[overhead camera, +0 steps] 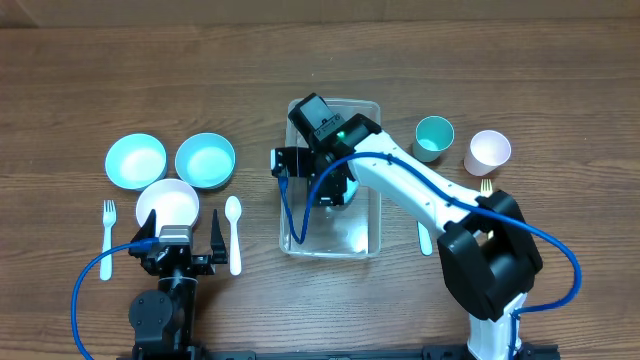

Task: Pack container
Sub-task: 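Carry the teal cup into the clear container and lower it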

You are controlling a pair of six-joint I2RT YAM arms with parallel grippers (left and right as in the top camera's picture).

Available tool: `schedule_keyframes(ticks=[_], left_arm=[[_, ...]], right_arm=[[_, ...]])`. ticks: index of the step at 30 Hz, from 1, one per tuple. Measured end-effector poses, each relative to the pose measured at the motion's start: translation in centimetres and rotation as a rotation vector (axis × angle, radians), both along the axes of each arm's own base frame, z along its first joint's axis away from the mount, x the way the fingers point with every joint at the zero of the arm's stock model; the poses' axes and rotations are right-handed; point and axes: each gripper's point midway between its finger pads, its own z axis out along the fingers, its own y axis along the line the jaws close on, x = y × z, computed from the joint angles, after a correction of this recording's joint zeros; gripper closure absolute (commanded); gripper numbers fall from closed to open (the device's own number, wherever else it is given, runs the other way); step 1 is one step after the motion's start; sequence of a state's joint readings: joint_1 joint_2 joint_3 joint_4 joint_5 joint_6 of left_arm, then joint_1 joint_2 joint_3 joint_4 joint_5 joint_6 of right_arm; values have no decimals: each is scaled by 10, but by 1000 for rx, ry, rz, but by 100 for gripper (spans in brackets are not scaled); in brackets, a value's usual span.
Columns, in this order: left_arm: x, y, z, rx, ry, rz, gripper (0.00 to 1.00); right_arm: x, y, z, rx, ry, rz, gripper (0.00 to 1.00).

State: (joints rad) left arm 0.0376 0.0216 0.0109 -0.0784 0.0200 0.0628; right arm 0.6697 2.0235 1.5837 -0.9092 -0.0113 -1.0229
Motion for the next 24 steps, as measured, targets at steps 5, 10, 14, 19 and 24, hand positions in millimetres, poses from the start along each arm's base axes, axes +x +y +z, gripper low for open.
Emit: schedule_keyframes(ticks=[5, 10, 14, 19, 24], left_arm=[[0, 0, 0, 0, 0, 0, 0], [0, 0, 0, 0, 0, 0, 0], [0, 0, 0, 0, 0, 0, 0], [0, 0, 0, 0, 0, 0, 0], [0, 0, 0, 0, 0, 0, 0]], right_arm=[[-2, -24, -5, -53, 46, -19, 14], [-5, -37, -7, -102, 64, -31, 16], [-8, -41, -8, -118, 75, -33, 4], [-8, -41, -8, -101, 91, -125, 0], [-6, -35, -7, -43, 110, -287, 0]])
